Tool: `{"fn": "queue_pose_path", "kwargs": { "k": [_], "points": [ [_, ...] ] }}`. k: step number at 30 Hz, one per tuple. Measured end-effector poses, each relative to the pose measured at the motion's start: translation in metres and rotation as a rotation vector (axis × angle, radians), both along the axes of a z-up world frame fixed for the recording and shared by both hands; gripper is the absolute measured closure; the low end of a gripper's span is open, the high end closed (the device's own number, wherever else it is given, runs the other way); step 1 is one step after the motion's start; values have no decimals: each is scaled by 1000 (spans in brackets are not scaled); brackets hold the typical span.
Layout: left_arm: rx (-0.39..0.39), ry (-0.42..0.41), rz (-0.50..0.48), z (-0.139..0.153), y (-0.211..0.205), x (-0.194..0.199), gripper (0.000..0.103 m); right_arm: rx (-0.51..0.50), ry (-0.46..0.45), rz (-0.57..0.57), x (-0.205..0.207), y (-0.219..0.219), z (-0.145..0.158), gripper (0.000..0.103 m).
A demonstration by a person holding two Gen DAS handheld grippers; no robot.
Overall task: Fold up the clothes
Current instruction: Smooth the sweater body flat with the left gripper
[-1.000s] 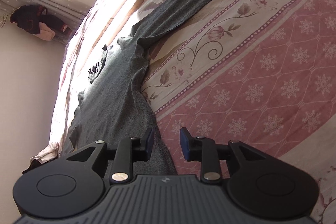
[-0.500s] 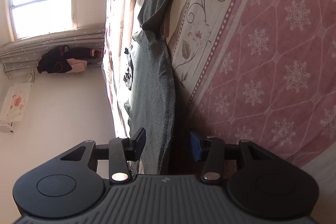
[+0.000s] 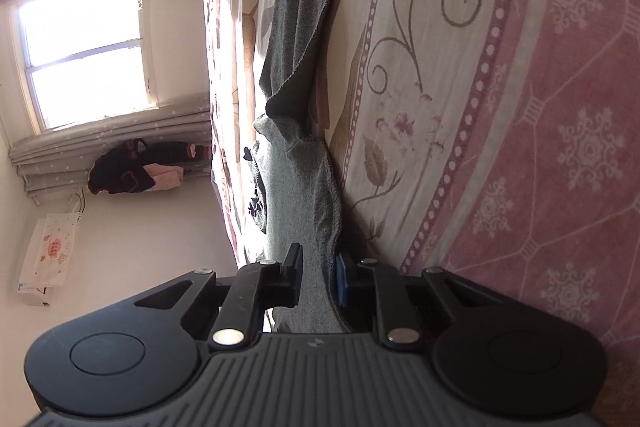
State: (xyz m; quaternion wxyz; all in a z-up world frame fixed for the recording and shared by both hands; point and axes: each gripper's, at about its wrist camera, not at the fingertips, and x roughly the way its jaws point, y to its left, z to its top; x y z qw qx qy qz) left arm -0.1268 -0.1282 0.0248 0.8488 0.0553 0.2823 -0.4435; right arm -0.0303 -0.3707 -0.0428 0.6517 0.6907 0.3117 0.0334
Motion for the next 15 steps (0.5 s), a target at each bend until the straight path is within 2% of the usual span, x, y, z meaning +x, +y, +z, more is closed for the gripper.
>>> {"fn": "queue_pose_path", "kwargs": {
  "k": [4, 7, 11, 13, 14, 15],
  "points": [
    [10, 27, -5, -5, 0, 1, 96, -86, 3, -30, 1, -6, 4, 90],
    [16, 41, -12, -11, -2, 2, 95, -186, 27, -50, 0, -8, 9, 100],
    [28, 64, -54, -12, -3, 4, 90, -429, 49, -37, 3, -5, 27, 103],
    [23, 48, -88, -8, -2, 1, 70, -579, 44, -17, 3, -1, 41, 100],
    [14, 31, -102, -5, 0, -1, 55, -631, 35, -3, 3, 1, 48, 98],
    [4, 14, -110, -1, 4, -2, 49, -670, 20, 16, 2, 2, 53, 98]
  ]
}}
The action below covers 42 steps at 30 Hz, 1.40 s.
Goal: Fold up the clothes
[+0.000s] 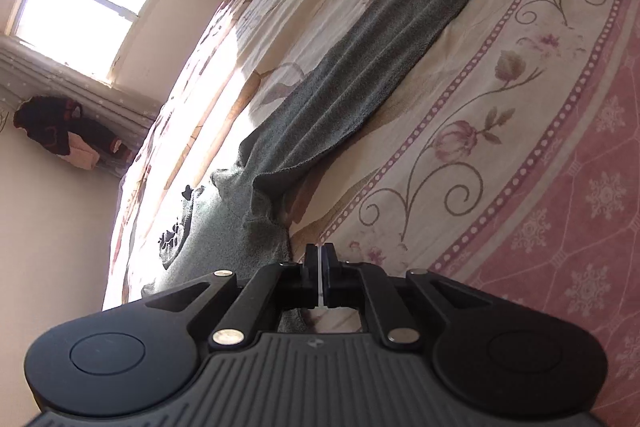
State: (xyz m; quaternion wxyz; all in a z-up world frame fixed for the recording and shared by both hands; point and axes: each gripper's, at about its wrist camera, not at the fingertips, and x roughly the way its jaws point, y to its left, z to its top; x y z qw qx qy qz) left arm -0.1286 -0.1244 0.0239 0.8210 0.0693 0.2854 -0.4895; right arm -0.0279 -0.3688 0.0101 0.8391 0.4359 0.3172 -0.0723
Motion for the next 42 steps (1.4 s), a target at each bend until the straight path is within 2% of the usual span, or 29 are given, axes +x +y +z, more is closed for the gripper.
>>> {"fn": "queue_pose_path", "kwargs": {
  "k": [2, 3, 5, 7, 14, 15, 18, 21, 23, 25, 27, 29, 31, 33, 37, 42],
  "points": [
    [-22, -30, -5, 7, 10, 1, 38, -41, -26, 58, 0, 5, 8, 93],
    [-26, -43, 7, 11, 16, 5, 36, -53, -37, 87, 0, 9, 9, 91],
    [-32, -68, 34, 17, 29, 15, 31, -83, -43, 141, 1, 18, 11, 81],
    [-12, -71, 91, 17, 44, 31, 30, -138, -32, 198, 9, 34, 13, 74],
    [75, 10, 256, -2, 100, 77, 30, -423, -23, 415, 18, 102, 17, 72],
    [83, 25, 262, -7, 107, 79, 30, -464, -28, 446, 18, 111, 18, 70],
    [97, 2, 234, -14, 122, 70, 30, -589, -9, 533, 10, 135, 11, 69],
    [136, -31, 188, -13, 134, 56, 30, -773, -31, 598, -17, 156, 4, 60],
    [152, -47, 168, -12, 142, 48, 29, -834, -39, 601, -37, 160, 3, 56],
    [155, -23, 167, -10, 152, 44, 29, -884, -44, 597, -58, 162, 2, 56],
    [169, -7, 166, -8, 161, 41, 28, -869, -28, 567, -74, 158, 2, 54],
    [189, -8, 170, -6, 169, 36, 28, -835, -10, 526, -90, 153, 2, 47],
    [215, -12, 178, -4, 175, 30, 25, -804, -4, 490, -105, 150, 2, 46],
    [245, 15, 211, -2, 179, 29, 24, -820, 16, 473, -116, 154, 3, 46],
    [213, 5, 269, 8, 191, 28, 24, -862, 69, 490, -121, 167, 10, 46],
    [137, -14, 363, 25, 196, 42, 19, -879, 42, 501, -105, 193, 24, 45]
  ]
}}
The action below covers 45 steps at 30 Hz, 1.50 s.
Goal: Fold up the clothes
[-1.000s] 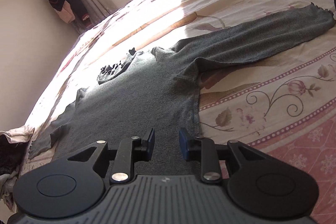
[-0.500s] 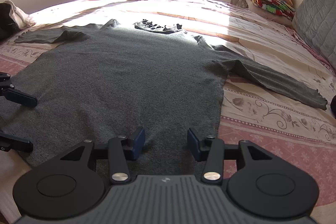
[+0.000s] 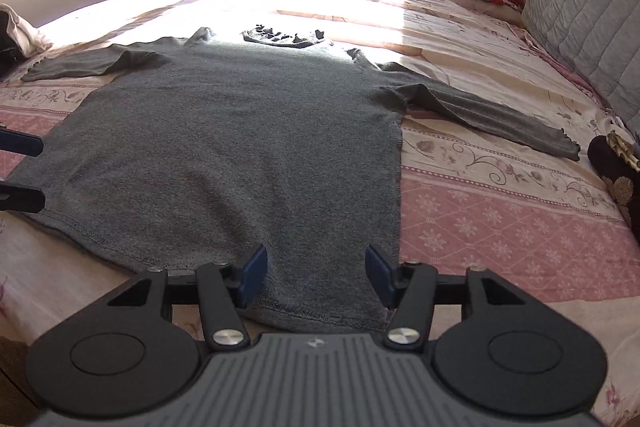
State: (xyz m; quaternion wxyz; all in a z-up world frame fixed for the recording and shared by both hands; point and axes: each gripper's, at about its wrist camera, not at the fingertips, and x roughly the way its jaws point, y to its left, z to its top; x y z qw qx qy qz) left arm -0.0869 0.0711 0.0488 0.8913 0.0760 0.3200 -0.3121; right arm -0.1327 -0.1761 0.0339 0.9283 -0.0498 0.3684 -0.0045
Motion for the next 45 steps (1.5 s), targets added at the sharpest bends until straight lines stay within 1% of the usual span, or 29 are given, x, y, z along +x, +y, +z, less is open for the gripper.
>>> {"fn": "queue_pose_path", "kwargs": {
  "k": [4, 9, 11, 13, 15, 17, 19, 21, 23, 25, 27, 31, 35, 45],
  "points": [
    [33, -46, 17, -1, -10, 16, 18, 32, -11, -13, 27, 23, 2, 43],
    [58, -72, 63, -14, -22, 39, 18, 69, -1, -47, 63, 50, -6, 43],
    [64, -84, 80, -19, -26, 47, 11, 65, -2, -78, 71, 54, -11, 43],
    [65, -95, 94, -25, -30, 54, 9, 57, -5, -115, 77, 57, -16, 43],
    [64, -84, 87, -31, -33, 59, 8, 68, -22, -137, 75, 54, -20, 38],
    [50, -43, 88, -39, -34, 64, 8, 81, -42, -149, 71, 51, -23, 32],
    [27, -3, 76, -43, -32, 69, 0, 84, -54, -153, 65, 47, -25, 28],
    [13, 2, 76, -43, -31, 68, 0, 92, -73, -163, 58, 43, -29, 23],
    [17, 2, 77, -44, -31, 68, 0, 97, -98, -173, 50, 41, -32, 19],
    [51, -10, 75, -45, -36, 67, 0, 91, -119, -177, 43, 41, -35, 17],
    [87, -25, 72, -45, -41, 65, 0, 89, -117, -184, 40, 41, -34, 17],
    [73, -17, 71, -46, -38, 67, 0, 84, -114, -180, 31, 41, -35, 15],
    [80, -20, 69, -46, -39, 67, 0, 87, -125, -174, 21, 39, -37, 10],
    [80, -21, 68, -46, -39, 66, 0, 87, -130, -189, 19, 40, -38, 7]
  ]
}}
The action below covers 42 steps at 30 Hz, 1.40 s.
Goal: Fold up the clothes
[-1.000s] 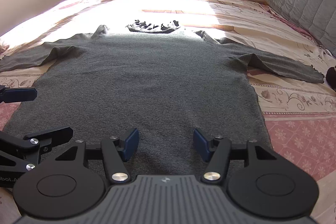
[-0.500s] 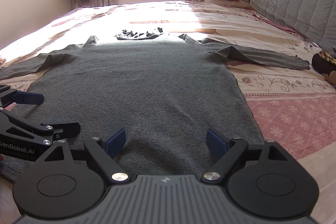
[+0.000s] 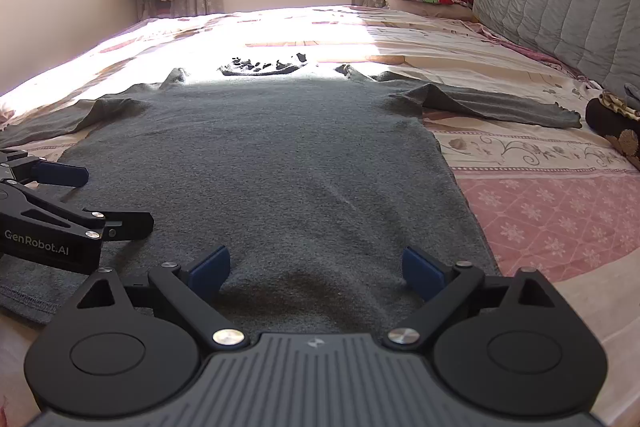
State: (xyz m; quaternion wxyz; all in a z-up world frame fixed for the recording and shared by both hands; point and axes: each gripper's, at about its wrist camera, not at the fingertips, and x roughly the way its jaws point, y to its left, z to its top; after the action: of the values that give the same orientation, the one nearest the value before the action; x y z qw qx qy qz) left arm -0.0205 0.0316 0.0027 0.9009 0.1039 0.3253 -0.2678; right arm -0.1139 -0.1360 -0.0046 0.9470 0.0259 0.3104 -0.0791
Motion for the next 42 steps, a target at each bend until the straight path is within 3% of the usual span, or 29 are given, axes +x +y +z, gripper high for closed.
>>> {"fn": "queue_pose_path", "kwargs": {
  "k": [31, 42],
  "points": [
    [0, 0, -1, 0, 0, 0, 0, 5, -5, 13, -1, -2, 0, 5],
    [0, -1, -1, 0, 0, 0, 0, 64, 136, 65, 24, -27, 24, 6]
  ]
}}
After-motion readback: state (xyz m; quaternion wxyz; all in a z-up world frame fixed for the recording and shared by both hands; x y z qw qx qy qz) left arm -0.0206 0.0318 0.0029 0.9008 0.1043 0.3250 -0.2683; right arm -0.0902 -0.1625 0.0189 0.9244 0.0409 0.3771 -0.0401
